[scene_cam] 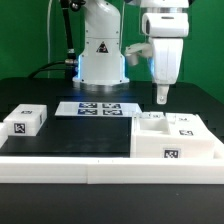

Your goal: Assemble cabinet

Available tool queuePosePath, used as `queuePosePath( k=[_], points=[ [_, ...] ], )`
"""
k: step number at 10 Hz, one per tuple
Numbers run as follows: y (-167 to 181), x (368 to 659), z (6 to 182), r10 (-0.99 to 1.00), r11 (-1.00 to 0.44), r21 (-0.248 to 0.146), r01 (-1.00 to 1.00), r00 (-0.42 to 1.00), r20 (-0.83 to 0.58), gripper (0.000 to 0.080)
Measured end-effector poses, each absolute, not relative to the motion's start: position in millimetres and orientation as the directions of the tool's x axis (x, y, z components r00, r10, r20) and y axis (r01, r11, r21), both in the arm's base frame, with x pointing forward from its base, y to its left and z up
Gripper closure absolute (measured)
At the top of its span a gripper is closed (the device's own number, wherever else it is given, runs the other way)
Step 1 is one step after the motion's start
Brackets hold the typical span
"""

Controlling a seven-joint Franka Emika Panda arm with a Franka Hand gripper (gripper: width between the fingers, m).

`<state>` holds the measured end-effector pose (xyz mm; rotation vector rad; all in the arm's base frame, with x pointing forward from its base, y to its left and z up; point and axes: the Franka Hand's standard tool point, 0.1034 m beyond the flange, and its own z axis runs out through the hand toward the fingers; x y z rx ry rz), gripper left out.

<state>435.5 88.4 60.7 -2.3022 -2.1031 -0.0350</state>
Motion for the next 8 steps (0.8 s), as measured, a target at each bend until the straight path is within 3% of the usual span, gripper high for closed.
queuePosePath(
  k=[4, 7, 8],
  points=[
    [90.7, 423.3, 32.5, 0.993, -0.1, -0.023, 0.995, 0.101, 0.055, 0.0002],
    [91.1, 417.6, 22.2, 0.993, -0.102, -0.043, 0.994, 0.105, 0.058, 0.0002],
    [90.7, 416.7, 20.5, 0.993, -0.103, -0.046, 0.994, 0.106, 0.058, 0.0047]
  ],
)
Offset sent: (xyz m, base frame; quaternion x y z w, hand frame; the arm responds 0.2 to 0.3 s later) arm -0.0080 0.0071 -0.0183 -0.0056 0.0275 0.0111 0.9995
